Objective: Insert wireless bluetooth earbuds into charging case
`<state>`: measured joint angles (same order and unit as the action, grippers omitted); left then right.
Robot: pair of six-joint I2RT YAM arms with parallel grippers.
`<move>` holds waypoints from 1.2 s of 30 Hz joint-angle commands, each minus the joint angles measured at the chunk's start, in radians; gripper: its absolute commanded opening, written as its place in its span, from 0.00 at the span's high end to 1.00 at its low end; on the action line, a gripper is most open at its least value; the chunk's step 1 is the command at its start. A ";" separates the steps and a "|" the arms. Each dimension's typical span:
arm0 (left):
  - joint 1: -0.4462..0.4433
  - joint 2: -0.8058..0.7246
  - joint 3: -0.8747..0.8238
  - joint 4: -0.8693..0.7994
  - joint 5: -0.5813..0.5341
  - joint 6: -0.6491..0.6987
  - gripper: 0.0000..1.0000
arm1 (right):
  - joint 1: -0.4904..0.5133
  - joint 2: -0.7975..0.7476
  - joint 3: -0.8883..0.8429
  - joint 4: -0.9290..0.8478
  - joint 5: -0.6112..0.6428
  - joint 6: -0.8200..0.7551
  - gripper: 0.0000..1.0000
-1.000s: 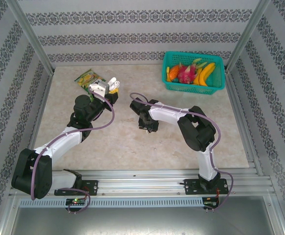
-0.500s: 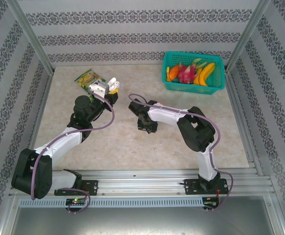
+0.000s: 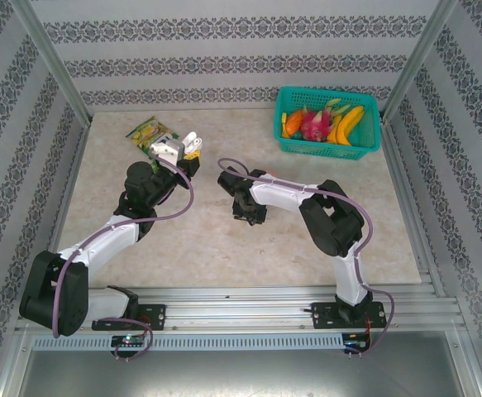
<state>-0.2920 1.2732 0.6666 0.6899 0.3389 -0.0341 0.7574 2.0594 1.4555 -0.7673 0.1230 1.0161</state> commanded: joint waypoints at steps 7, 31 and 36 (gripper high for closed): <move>0.014 -0.011 -0.002 0.060 0.010 -0.012 1.00 | 0.020 -0.021 0.000 -0.018 -0.002 0.021 0.64; 0.015 -0.012 0.002 0.056 0.010 -0.012 1.00 | 0.023 -0.004 -0.001 -0.017 -0.045 0.082 0.61; 0.015 -0.014 0.000 0.059 0.011 -0.012 1.00 | 0.024 0.007 0.006 -0.016 -0.048 0.090 0.63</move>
<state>-0.2920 1.2732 0.6666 0.6899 0.3389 -0.0345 0.7704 2.0594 1.4555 -0.7677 0.1104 1.0771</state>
